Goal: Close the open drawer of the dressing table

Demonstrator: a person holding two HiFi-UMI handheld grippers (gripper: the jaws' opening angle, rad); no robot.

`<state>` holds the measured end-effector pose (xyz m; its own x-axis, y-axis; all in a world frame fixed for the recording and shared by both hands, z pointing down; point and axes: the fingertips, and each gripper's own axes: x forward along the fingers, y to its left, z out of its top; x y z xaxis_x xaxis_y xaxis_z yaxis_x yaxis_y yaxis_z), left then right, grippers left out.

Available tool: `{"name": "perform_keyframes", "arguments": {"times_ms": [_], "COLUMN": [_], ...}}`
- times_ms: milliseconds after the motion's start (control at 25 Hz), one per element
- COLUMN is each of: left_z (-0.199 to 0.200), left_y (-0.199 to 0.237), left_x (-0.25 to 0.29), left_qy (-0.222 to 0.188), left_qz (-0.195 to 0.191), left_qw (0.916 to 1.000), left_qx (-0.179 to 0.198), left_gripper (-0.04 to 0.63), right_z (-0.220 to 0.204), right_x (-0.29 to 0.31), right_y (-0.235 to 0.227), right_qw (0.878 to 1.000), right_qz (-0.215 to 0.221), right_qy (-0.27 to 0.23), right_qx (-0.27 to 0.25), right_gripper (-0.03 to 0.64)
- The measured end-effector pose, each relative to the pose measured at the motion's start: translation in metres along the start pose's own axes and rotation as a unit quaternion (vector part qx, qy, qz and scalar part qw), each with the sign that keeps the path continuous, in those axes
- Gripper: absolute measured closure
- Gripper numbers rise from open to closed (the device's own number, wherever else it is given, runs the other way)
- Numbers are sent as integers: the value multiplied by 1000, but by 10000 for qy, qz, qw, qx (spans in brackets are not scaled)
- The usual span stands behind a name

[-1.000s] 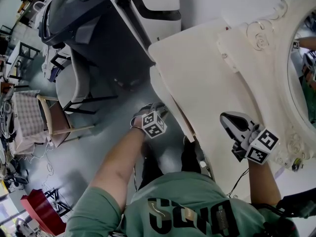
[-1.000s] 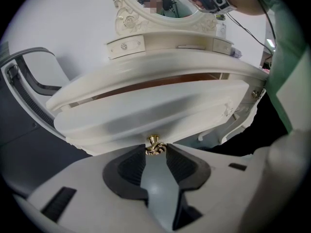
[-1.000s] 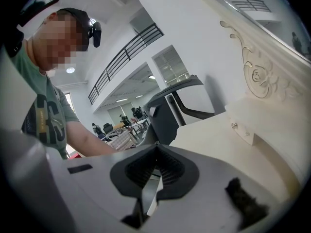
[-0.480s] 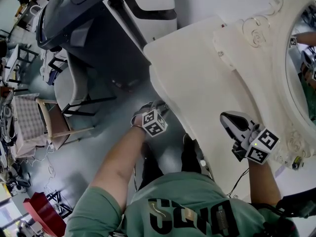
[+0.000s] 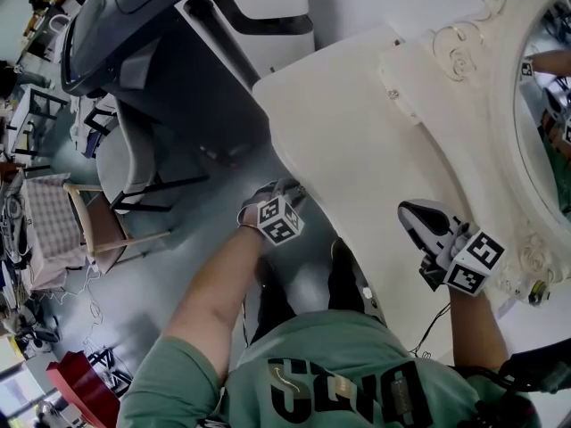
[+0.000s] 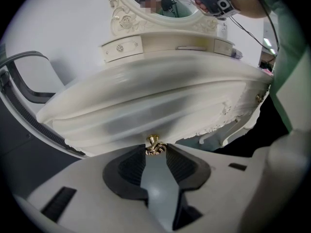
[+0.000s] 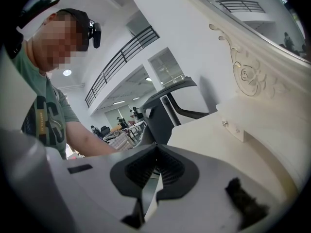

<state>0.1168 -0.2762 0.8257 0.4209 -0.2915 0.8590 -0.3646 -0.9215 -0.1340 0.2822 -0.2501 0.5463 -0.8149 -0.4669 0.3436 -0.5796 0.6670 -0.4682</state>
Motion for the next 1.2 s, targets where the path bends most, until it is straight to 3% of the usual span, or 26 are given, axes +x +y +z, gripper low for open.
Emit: {"name": "perform_keyframes", "arguments": {"times_ms": [1200], "left_z": [23], "left_y": [4], "left_x": [19], "left_qy": [11], "left_qz": [-201], "left_qw": [9995], "left_qx": [228], "left_gripper": [449], "right_z": [-5], "right_x": [-5], "right_y": [-22], "right_qw": [9998], "right_qz": [-99], "right_qy": [-68], "right_qx": [179], "right_gripper": [606]}}
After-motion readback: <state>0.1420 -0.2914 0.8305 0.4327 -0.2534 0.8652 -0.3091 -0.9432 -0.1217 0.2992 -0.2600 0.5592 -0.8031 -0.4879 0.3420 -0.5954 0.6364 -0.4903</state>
